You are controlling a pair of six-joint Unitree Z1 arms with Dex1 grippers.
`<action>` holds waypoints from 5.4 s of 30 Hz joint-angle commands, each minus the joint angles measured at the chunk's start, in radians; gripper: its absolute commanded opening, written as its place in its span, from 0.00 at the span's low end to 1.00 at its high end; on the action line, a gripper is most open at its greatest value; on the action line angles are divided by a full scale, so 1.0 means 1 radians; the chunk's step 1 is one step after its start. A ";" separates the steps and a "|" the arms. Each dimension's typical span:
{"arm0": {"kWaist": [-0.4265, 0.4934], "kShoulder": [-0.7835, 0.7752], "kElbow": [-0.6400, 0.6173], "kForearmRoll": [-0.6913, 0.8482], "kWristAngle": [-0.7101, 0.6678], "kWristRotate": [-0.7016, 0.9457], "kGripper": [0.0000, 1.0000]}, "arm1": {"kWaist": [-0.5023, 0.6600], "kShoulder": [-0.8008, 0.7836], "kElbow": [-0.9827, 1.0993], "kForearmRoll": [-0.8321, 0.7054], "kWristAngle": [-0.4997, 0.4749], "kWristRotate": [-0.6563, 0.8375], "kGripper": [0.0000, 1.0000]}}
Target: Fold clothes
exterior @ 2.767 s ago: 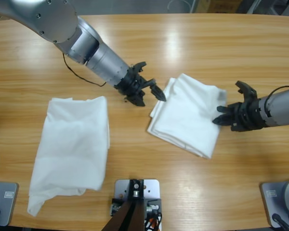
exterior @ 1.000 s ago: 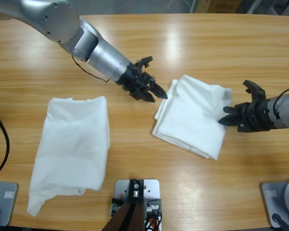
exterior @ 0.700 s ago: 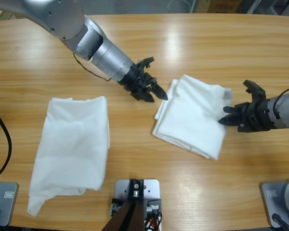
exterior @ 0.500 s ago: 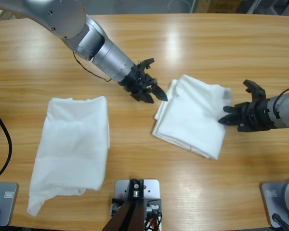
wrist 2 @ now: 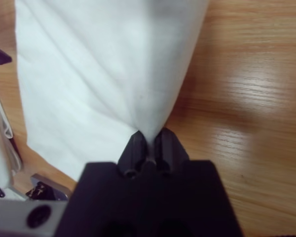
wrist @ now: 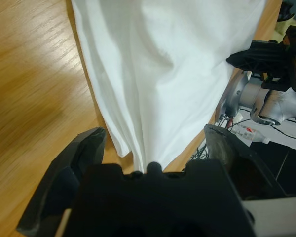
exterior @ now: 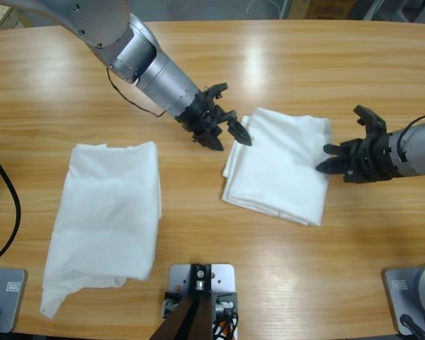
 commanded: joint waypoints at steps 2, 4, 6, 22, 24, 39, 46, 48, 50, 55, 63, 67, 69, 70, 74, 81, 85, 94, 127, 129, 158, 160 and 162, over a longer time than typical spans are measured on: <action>-0.010 0.055 0.009 0.031 0.014 -0.016 0.99 | 0.047 -0.093 -0.035 0.053 -0.112 0.040 1.00; -0.010 0.053 0.014 0.031 0.015 -0.018 0.96 | 0.078 -0.140 -0.054 0.062 -0.124 0.040 1.00; -0.010 0.056 0.009 0.026 0.004 -0.013 0.83 | 0.094 -0.174 -0.067 0.063 -0.127 0.040 1.00; 0.005 -0.012 -0.025 0.188 0.159 0.169 0.94 | 0.149 -0.173 -0.084 0.174 -0.146 0.152 1.00; 0.032 -0.045 0.017 0.191 0.158 0.133 0.94 | 0.138 -0.148 -0.086 0.173 -0.173 0.188 0.98; 0.044 -0.392 0.122 0.226 0.381 0.373 0.94 | 0.303 0.181 -0.411 0.452 -0.283 -0.719 0.96; 0.044 -0.407 0.150 0.226 0.375 0.368 0.94 | 0.318 0.353 -0.435 0.403 -0.220 -0.917 0.97; 0.044 -0.413 0.164 0.226 0.375 0.368 0.94 | 0.318 0.369 -0.434 0.393 -0.200 -0.918 0.97; 0.044 -0.414 0.173 0.226 0.375 0.368 0.94 | 0.314 0.376 -0.434 0.366 -0.141 -0.868 0.97; 0.044 -0.408 0.181 0.224 0.373 0.369 0.94 | 0.305 0.385 -0.475 0.379 -0.056 -0.443 1.00; 0.040 -0.426 0.208 0.224 0.373 0.373 0.94 | 0.259 0.452 -0.501 0.334 -0.064 0.447 1.00; 0.040 -0.454 0.249 0.224 0.376 0.378 0.94 | 0.247 0.341 -0.537 0.357 -0.247 0.468 1.00; 0.039 -0.461 0.267 0.222 0.379 0.384 0.94 | 0.276 0.253 -0.562 0.387 -0.327 0.276 1.00; 0.039 -0.462 0.273 0.221 0.379 0.387 0.94 | 0.293 0.213 -0.568 0.404 -0.335 0.177 1.00; 0.039 -0.466 0.289 0.212 0.380 0.390 0.98 | 0.354 0.073 -0.564 0.482 -0.300 -0.150 1.00; 0.029 -0.479 0.311 0.211 0.381 0.390 1.00 | 0.388 0.085 -0.496 0.463 -0.262 -0.593 1.00; 0.024 -0.487 0.317 0.211 0.382 0.391 1.00 | 0.388 0.183 -0.473 0.426 -0.247 -0.730 1.00; 0.019 -0.502 0.339 0.211 0.382 0.390 1.00 | 0.388 0.351 -0.439 0.284 -0.251 -0.736 1.00; 0.019 -0.516 0.393 0.175 0.390 0.394 1.00 | 0.367 0.214 -0.726 0.598 -0.490 0.017 1.00; 0.019 -0.516 0.399 0.167 0.390 0.392 1.00 | 0.367 0.170 -0.722 0.625 -0.485 -0.081 1.00; 0.019 -0.513 0.433 0.161 0.387 0.392 1.00 | 0.405 0.257 -0.552 0.495 -0.516 -1.417 1.00; 0.019 -0.513 0.436 0.161 0.387 0.392 1.00 | 0.405 0.281 -0.553 0.486 -0.478 -1.496 1.00; 0.019 -0.513 0.436 0.161 0.387 0.392 1.00 | 0.404 0.314 -0.561 0.482 -0.428 -1.568 1.00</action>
